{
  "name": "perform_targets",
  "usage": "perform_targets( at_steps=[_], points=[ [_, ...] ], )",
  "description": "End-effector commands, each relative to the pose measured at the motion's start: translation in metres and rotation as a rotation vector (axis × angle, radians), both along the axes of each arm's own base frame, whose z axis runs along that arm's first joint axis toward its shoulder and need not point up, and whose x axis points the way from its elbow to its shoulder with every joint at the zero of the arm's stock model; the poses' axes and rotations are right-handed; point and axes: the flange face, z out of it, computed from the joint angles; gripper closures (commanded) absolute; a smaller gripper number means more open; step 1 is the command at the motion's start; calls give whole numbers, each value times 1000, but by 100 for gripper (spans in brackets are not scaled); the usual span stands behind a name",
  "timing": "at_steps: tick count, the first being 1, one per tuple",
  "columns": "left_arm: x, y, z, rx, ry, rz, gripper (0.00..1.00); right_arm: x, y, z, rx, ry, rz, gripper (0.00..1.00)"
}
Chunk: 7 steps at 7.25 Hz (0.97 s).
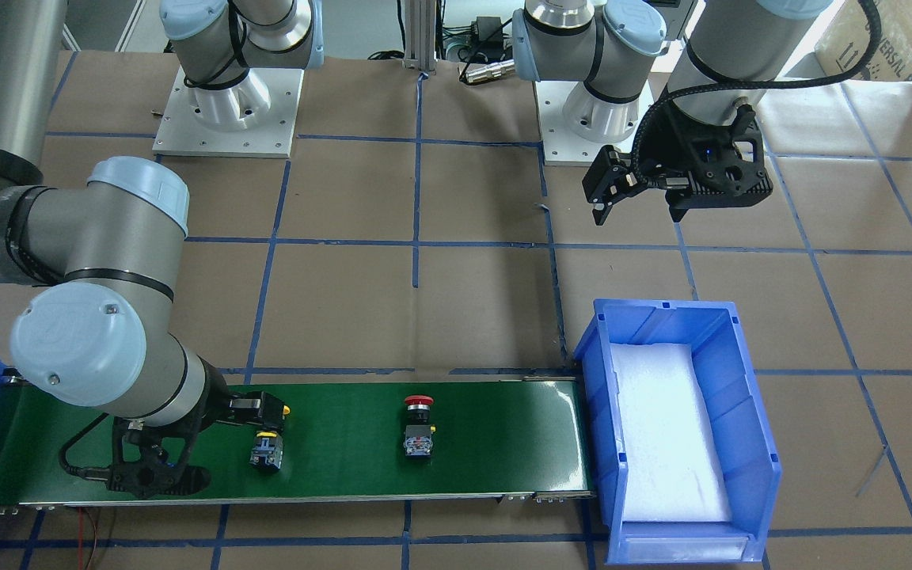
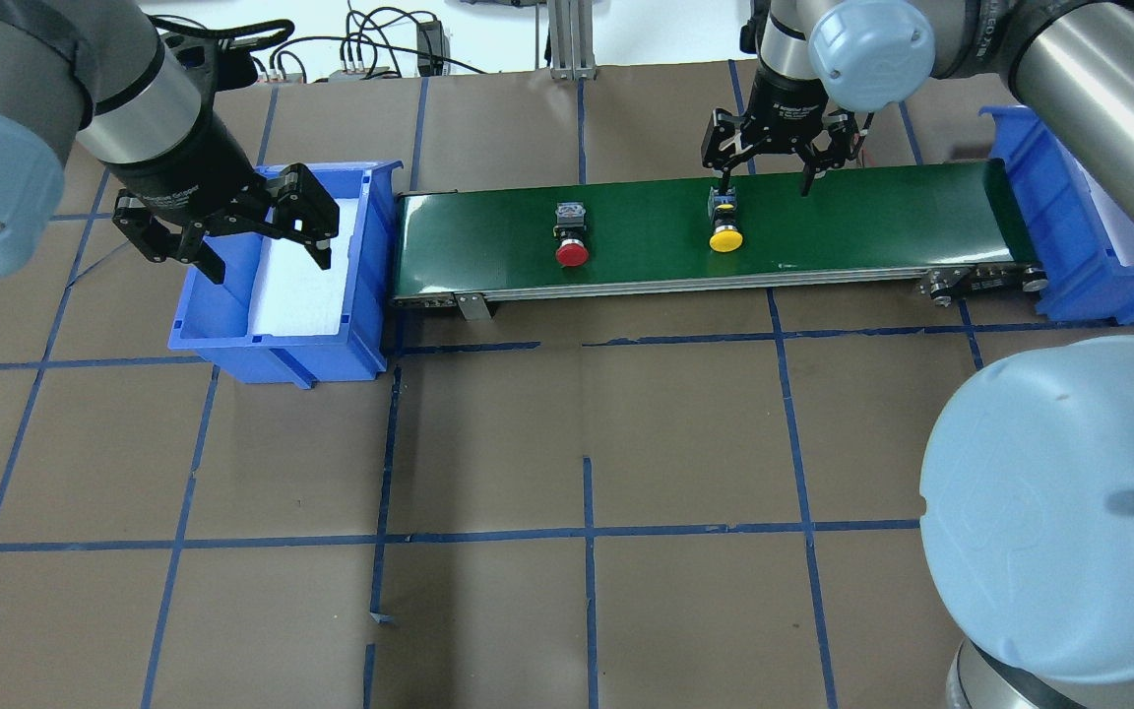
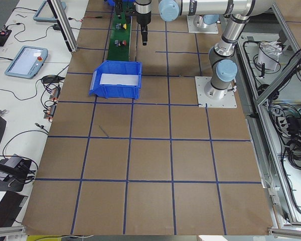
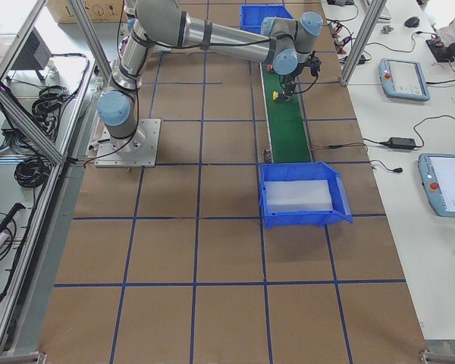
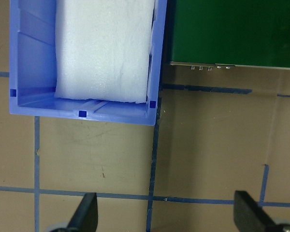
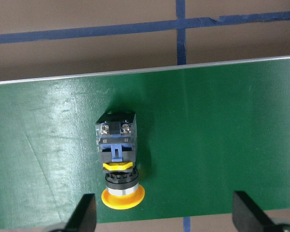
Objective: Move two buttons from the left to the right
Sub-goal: 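Lower the right gripper and grasp the yellow button on the belt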
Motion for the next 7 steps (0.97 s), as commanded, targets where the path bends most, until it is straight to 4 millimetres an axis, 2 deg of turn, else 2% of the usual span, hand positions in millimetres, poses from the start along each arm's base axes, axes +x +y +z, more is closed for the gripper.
perform_targets(
  at_steps=[1, 4, 6, 7],
  points=[
    [1, -2, -1, -6, -4, 1, 0, -1, -4, -17, 23, 0, -2, 1],
    [1, -2, -3, -1, -4, 1, 0, 1, -4, -32, 42, 0, 1, 2],
    [2, -7, -8, 8, -5, -1, 0, -2, -5, -37, 49, 12, 2, 15],
    [2, -9, -11, 14, -4, -1, 0, -2, -7, -37, 38, 10, 5, 31]
  ],
)
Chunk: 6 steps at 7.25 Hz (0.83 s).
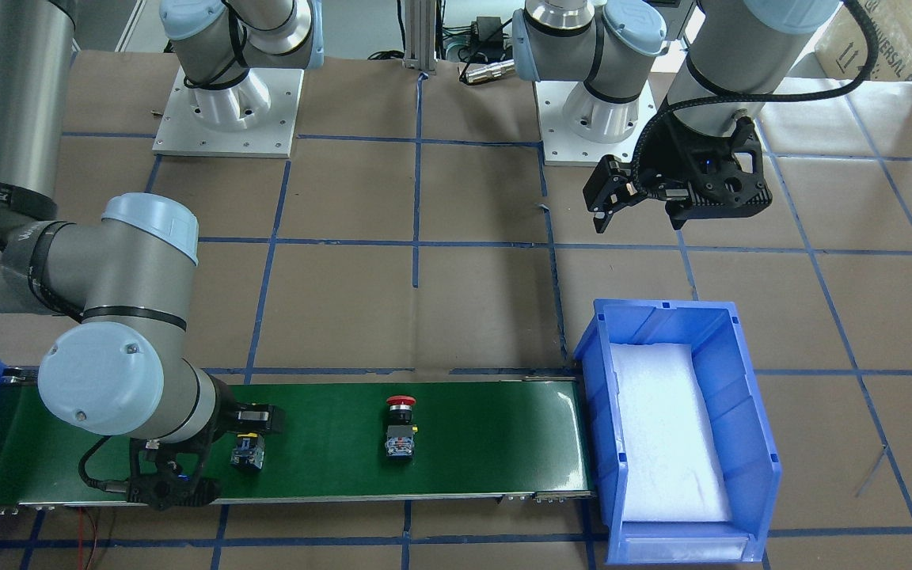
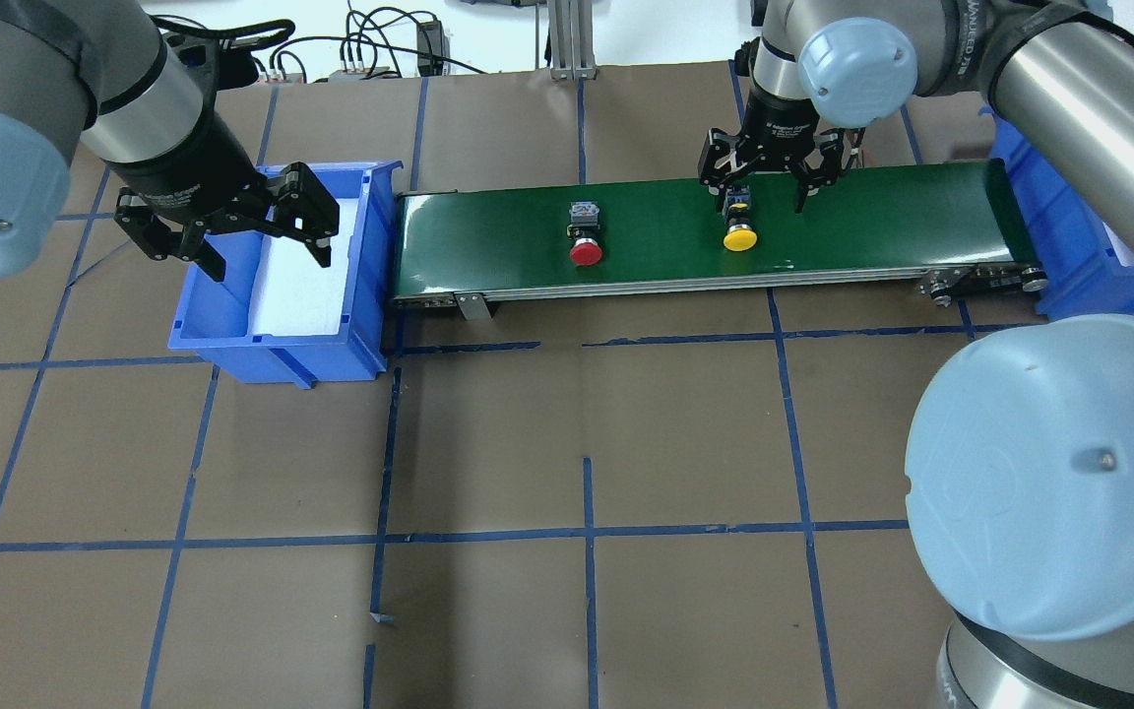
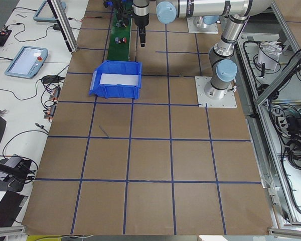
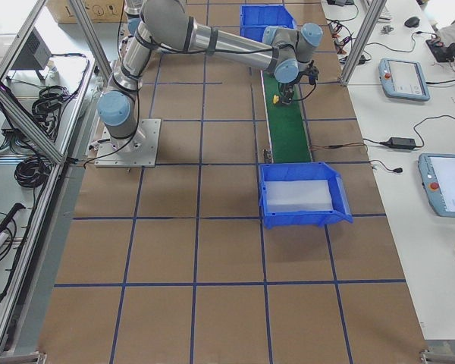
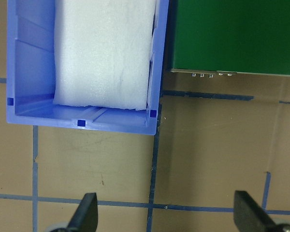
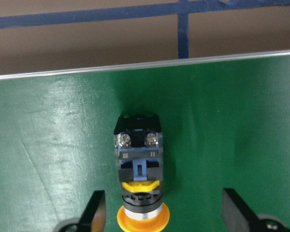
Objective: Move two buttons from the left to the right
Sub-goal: 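Lower the right gripper and grasp the yellow button on the belt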
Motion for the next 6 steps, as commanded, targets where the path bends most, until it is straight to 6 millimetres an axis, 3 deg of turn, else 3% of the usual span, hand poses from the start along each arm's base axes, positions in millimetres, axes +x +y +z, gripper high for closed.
perform_targets(
  at_steps=[1, 2, 4, 5, 6],
  points=[
    [1, -5, -6, 9, 0, 1, 0, -2, -5, -1, -26, -1, 6, 33],
    [1, -12, -12, 2, 0, 0, 0, -2, -5, -2, -27, -1, 8, 38],
    [0, -14, -14, 0, 1, 6, 0, -4, -7, -12, -14, -1, 5, 38],
    [-1, -13, -17, 15, 5, 9, 0, -4, -9, -13, -20, -7, 1, 48],
    [-1, -15, -18, 12, 8, 11, 0, -4, -11, -12, -24, -6, 2, 76]
  ],
)
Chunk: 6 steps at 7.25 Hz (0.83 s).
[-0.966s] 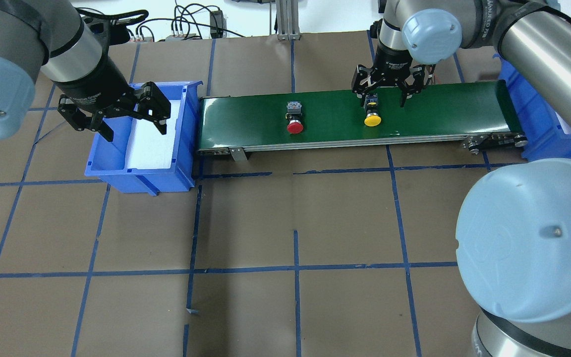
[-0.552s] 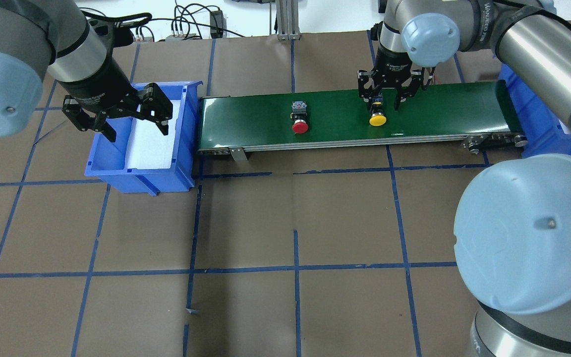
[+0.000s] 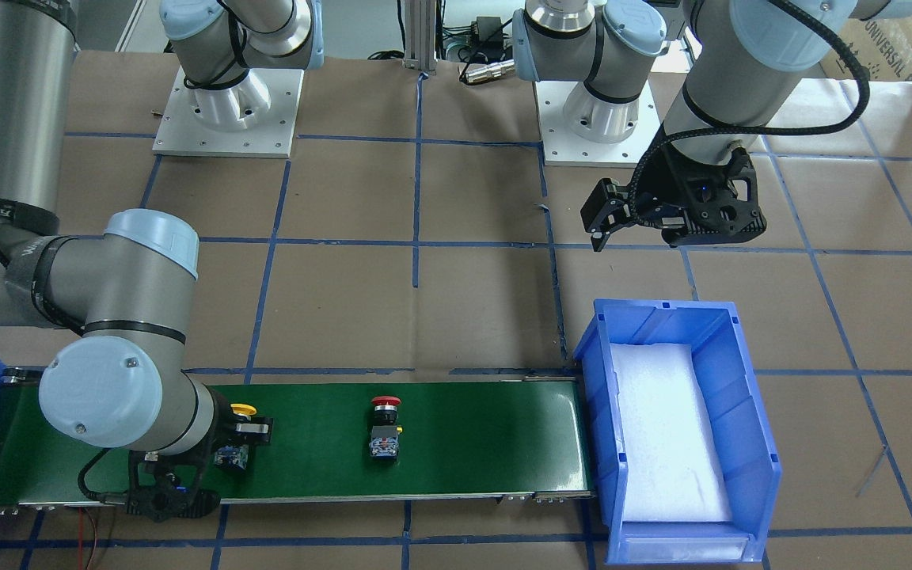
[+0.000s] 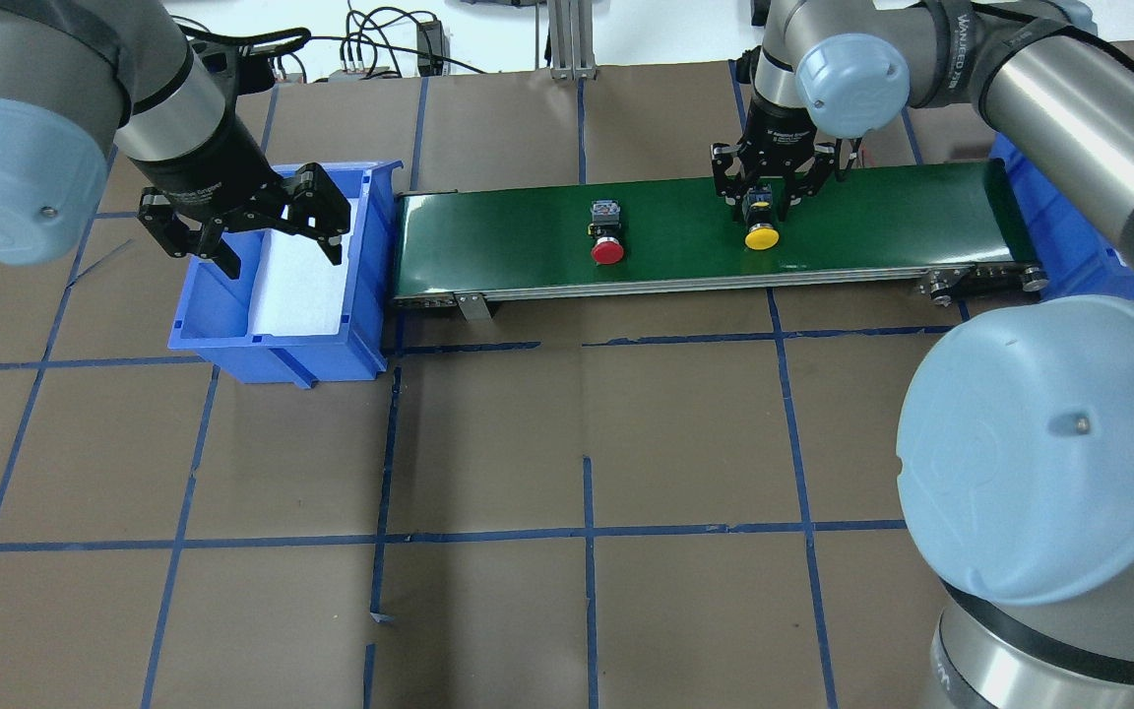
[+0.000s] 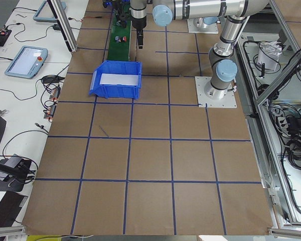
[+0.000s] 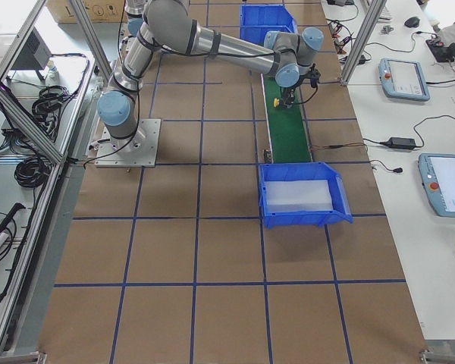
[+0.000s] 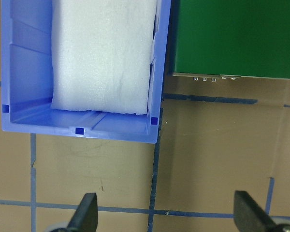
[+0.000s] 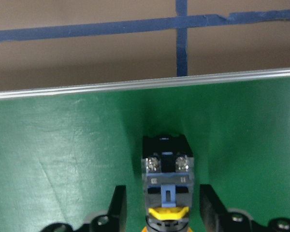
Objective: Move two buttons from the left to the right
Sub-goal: 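Carry the yellow button into the far bin and release it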
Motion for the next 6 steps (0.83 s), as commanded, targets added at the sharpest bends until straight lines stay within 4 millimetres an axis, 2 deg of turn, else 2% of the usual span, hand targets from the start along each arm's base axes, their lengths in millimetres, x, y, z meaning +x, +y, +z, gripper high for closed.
perform_targets(
  at_steps=[1, 2, 3, 5, 6],
  points=[
    [1, -5, -7, 10, -3, -2, 0, -2, -4, 4, -15, 0, 0, 91],
    [1, -7, -9, 10, -4, -4, 0, -4, -5, 13, -29, 5, 1, 92],
    [-1, -9, -8, 0, -4, -2, 0, -13, -6, 32, -59, 5, 7, 92],
    [-4, -12, 0, -62, 0, -13, 0, -40, -4, 91, -78, 4, 0, 92],
    [-3, -12, 7, -100, 1, -19, 0, -55, -1, 127, -88, 5, -3, 92]
  ],
)
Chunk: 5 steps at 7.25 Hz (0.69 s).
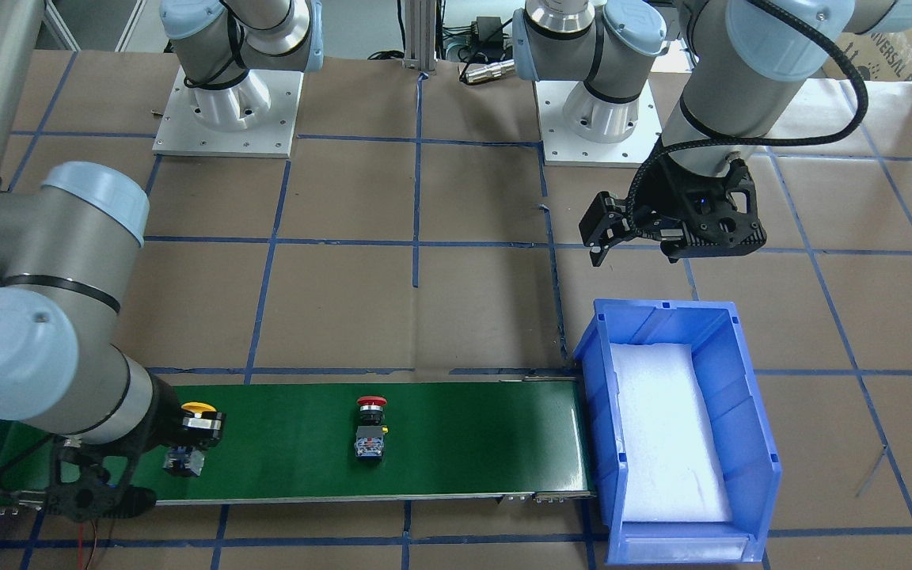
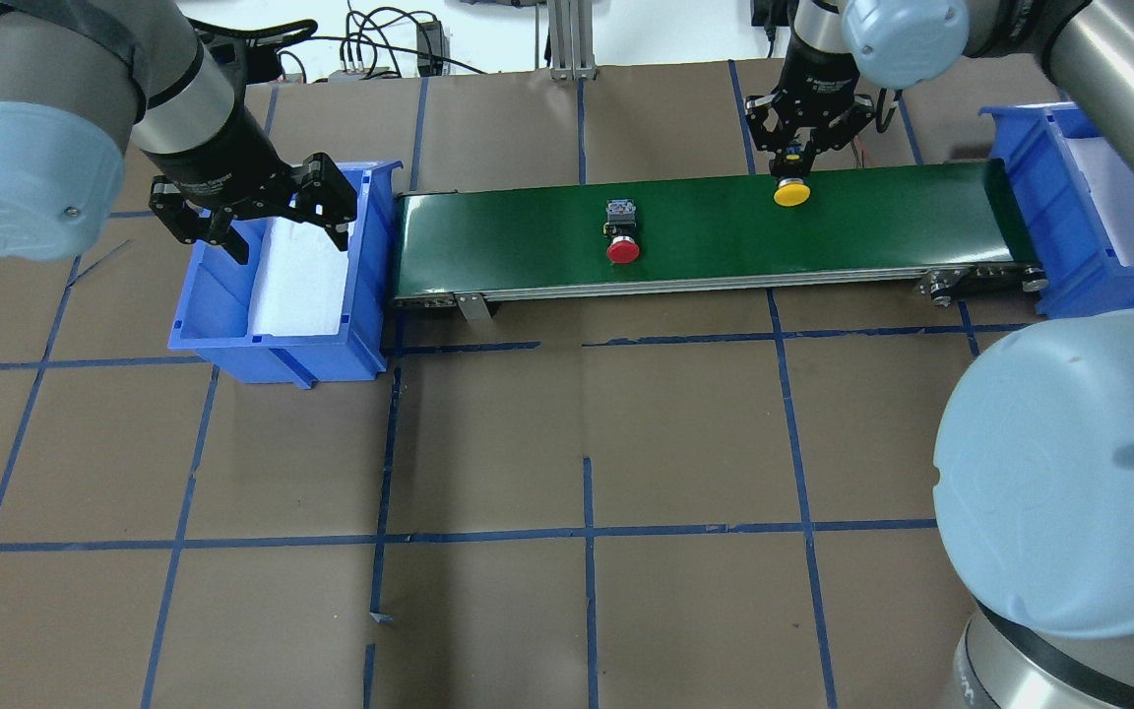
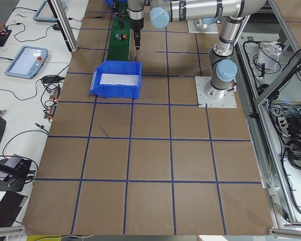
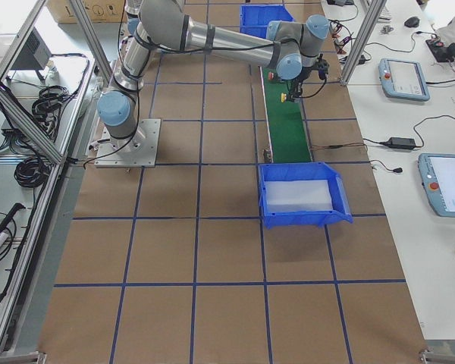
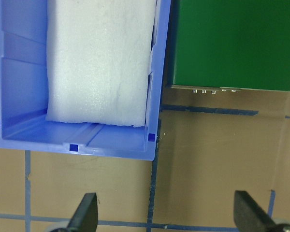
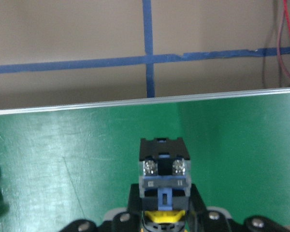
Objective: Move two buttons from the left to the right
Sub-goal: 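Carry the yellow button into the far bin and release it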
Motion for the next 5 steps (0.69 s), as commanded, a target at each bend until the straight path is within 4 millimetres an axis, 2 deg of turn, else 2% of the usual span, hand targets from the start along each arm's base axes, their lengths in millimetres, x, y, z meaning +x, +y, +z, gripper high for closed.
perform_targets(
  at_steps=[1, 2, 3, 4, 5],
  points=[
    [-5, 5, 16, -64, 4, -15, 0, -45, 10, 65, 13, -3, 11, 92],
    [-3, 3, 20, -75, 5, -17, 0, -99, 14, 82, 7, 19, 19, 92],
    [-5, 6, 18, -69, 0, -57, 0, -147, 16, 87, 6, 19, 66, 92],
    [-2, -3, 17, -75, 0, -82, 0, -196, 27, 103, 15, 59, 84, 92],
    [-5, 0, 14, -68, 1, -73, 0, -238, 34, 98, 31, 53, 75, 92]
  ],
)
